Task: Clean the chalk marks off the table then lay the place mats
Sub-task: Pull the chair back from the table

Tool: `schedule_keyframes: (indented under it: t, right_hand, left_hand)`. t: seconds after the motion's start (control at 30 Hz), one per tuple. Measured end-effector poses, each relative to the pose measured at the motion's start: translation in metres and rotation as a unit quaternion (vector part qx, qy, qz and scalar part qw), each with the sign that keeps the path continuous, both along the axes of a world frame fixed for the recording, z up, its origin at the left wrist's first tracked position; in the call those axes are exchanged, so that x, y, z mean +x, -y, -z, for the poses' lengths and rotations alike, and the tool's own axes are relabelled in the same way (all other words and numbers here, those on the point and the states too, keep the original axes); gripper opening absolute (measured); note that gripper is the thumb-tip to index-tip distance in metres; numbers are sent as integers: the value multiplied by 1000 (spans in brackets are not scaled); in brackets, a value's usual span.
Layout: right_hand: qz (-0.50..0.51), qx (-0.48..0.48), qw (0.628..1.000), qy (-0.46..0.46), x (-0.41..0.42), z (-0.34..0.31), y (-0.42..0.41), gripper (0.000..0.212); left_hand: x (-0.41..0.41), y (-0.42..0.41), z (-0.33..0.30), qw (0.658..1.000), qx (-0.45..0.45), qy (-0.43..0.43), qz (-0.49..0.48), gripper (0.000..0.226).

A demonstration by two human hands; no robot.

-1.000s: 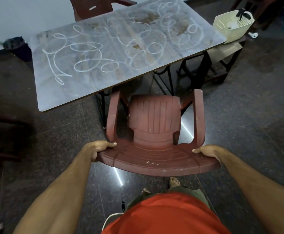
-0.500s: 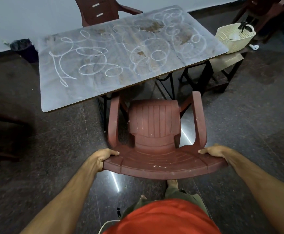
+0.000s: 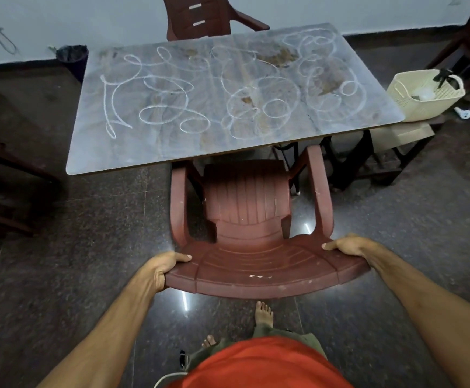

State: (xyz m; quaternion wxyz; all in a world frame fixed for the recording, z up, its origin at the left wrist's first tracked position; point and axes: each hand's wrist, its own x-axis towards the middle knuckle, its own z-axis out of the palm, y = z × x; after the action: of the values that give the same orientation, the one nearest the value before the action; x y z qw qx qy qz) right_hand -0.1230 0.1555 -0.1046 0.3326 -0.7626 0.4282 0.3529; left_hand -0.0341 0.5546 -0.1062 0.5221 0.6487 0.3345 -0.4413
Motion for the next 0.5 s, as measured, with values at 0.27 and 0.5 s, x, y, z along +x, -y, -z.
schedule_keyframes:
  t: [0.27,0.5]
  right_hand:
    - [-52,-1,999,-2,48,2,42,35]
    - [-80,4,997,-21,69,11,66,42]
  left_hand:
    - [13,33,1,999,18,4,-31,6]
    - [23,54,3,999,24,-4,-43,7]
